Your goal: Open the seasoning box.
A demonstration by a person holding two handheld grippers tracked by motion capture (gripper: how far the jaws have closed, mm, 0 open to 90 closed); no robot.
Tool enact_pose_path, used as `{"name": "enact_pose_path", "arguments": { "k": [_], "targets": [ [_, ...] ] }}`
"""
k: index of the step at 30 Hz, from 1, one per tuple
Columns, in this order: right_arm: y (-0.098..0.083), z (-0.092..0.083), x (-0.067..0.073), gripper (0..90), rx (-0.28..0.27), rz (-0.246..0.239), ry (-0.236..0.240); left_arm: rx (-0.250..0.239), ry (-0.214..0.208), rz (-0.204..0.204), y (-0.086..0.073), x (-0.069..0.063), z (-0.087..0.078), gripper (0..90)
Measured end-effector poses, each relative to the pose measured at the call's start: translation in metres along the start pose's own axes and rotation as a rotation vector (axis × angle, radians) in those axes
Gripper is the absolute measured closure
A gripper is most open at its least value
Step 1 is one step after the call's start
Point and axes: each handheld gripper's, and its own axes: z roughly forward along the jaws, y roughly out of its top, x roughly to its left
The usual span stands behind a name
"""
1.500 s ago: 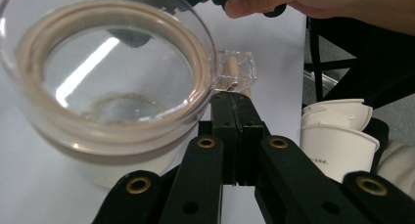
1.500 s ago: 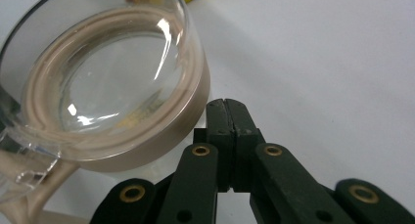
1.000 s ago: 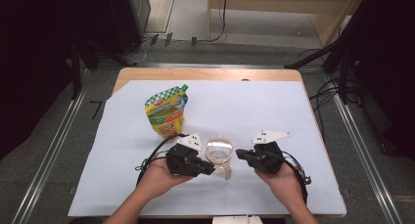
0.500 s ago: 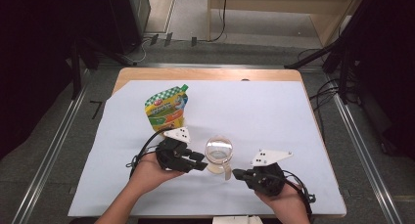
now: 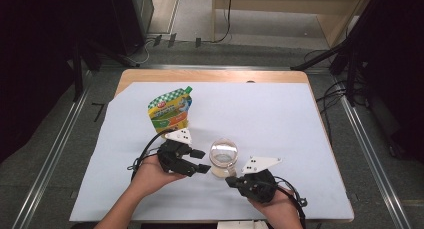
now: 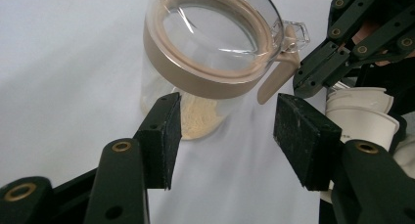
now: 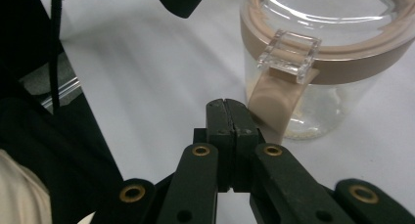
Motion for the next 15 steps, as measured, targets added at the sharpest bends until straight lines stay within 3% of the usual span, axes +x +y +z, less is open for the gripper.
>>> {"name": "enact_pose_path", "arguments": {
  "k": [8, 15],
  "targets": [
    [-0.001, 0.001, -0.002, 90.0, 0.011, -0.018, -0.006, -0.002, 0.005, -0.001, -0.002, 0.001, 0.003, 42.6],
    [-0.003, -0.009, -0.013, 90.0, 0.007, 0.008, -0.024, 0.011, 0.005, 0.002, -0.002, -0.001, 0.006, 41.5]
  ]
}}
